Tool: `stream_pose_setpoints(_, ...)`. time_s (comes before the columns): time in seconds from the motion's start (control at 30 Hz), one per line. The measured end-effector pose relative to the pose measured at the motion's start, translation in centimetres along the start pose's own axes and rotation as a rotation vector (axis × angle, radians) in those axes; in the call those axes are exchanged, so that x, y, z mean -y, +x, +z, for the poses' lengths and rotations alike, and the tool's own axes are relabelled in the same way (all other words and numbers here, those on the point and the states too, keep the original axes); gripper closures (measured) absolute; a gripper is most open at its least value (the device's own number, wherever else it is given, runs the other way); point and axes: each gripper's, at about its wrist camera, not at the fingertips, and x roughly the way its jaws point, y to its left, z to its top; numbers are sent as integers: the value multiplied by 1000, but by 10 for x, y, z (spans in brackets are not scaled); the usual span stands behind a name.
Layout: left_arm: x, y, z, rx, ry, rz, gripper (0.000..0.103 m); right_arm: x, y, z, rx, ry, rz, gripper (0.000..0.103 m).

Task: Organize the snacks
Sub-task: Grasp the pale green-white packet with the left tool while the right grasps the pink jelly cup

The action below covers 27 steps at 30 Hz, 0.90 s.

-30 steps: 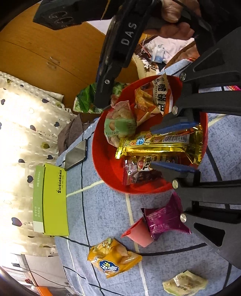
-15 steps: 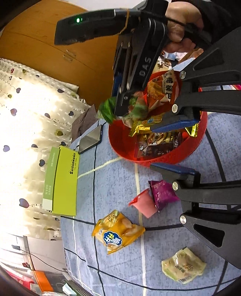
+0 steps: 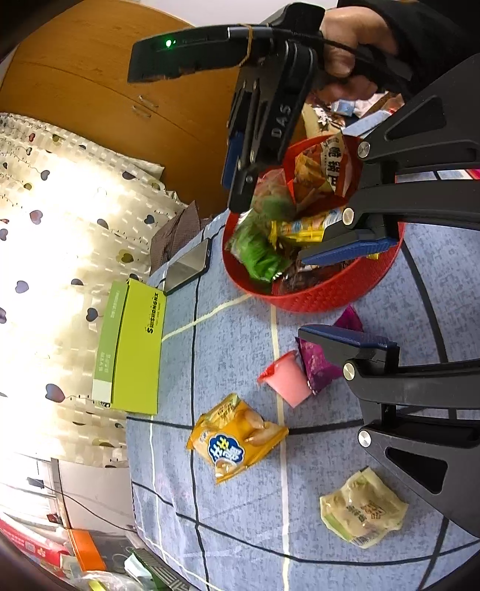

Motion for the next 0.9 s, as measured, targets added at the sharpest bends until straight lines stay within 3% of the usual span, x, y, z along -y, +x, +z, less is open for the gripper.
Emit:
stream_pose_setpoints(0.27, -16, -11, -6, 26, 33, 66, 68, -15, -13, -2, 36, -31, 54, 67)
stream_pose_setpoints(0.43, -34, -13, -10, 17, 1, 106, 63, -29, -18, -3, 51, -63, 89, 66)
stream_pose_setpoints(0.9, -71, -31, -22, 14, -40, 205, 63, -45, -19, -8, 49, -85, 135, 66)
